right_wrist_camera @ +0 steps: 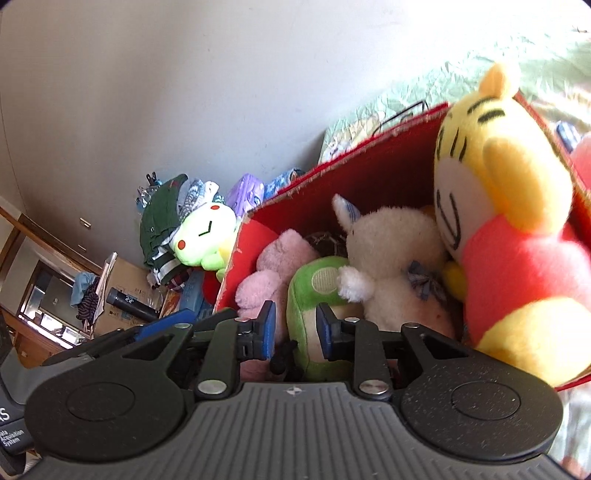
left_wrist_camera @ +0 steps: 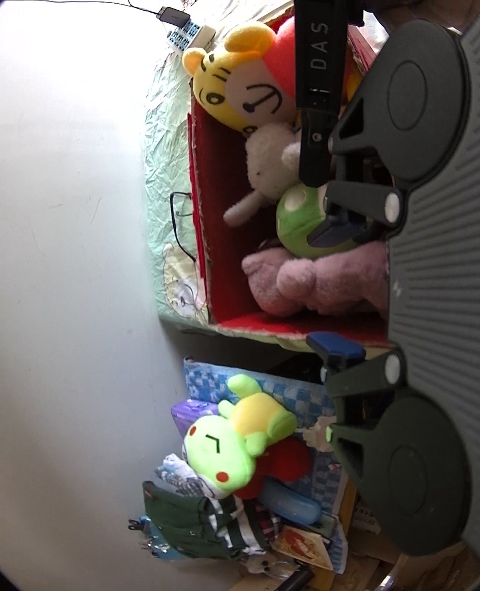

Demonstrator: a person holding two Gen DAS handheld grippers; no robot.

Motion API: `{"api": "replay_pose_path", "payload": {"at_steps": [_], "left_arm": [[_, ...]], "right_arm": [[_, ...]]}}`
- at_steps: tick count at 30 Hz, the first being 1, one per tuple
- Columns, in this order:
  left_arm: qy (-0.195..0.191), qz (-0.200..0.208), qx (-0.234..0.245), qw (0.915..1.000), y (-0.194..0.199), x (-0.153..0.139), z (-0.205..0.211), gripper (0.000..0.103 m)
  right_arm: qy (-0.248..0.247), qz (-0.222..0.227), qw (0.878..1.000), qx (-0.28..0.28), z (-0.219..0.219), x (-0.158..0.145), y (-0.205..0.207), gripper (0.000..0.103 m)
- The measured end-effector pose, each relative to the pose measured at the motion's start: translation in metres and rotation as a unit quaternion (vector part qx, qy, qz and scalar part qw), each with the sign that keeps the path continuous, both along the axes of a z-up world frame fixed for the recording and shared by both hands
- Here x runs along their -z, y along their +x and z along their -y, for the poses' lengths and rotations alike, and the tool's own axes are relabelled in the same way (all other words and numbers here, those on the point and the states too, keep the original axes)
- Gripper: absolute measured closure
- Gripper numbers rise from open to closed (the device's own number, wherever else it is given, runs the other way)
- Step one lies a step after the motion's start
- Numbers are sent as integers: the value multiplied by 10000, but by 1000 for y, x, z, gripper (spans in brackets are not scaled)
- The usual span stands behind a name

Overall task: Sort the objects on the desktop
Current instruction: 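Open the right gripper to release the teddy bear inside the box, then withdraw the right tool up out of the red box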

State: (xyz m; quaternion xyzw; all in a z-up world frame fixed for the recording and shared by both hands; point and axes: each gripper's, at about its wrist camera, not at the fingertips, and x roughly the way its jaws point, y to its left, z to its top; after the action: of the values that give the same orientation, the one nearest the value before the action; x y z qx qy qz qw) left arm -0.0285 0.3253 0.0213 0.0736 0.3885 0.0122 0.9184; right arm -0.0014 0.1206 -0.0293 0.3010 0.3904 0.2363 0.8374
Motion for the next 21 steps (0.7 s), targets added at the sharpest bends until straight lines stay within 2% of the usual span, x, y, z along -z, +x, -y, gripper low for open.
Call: {"api": "replay_pose_path", "payload": {"at_steps": [14,21], "left_arm": [[-134,-346,45,9993,12,22,22,49],[-71,-358,7,9993,14,27,24,34]], "right_arm": [[-252,216,9994,135,16,-2,-8,79],[-242,122,9995,164,19,3,-8,83]]}}
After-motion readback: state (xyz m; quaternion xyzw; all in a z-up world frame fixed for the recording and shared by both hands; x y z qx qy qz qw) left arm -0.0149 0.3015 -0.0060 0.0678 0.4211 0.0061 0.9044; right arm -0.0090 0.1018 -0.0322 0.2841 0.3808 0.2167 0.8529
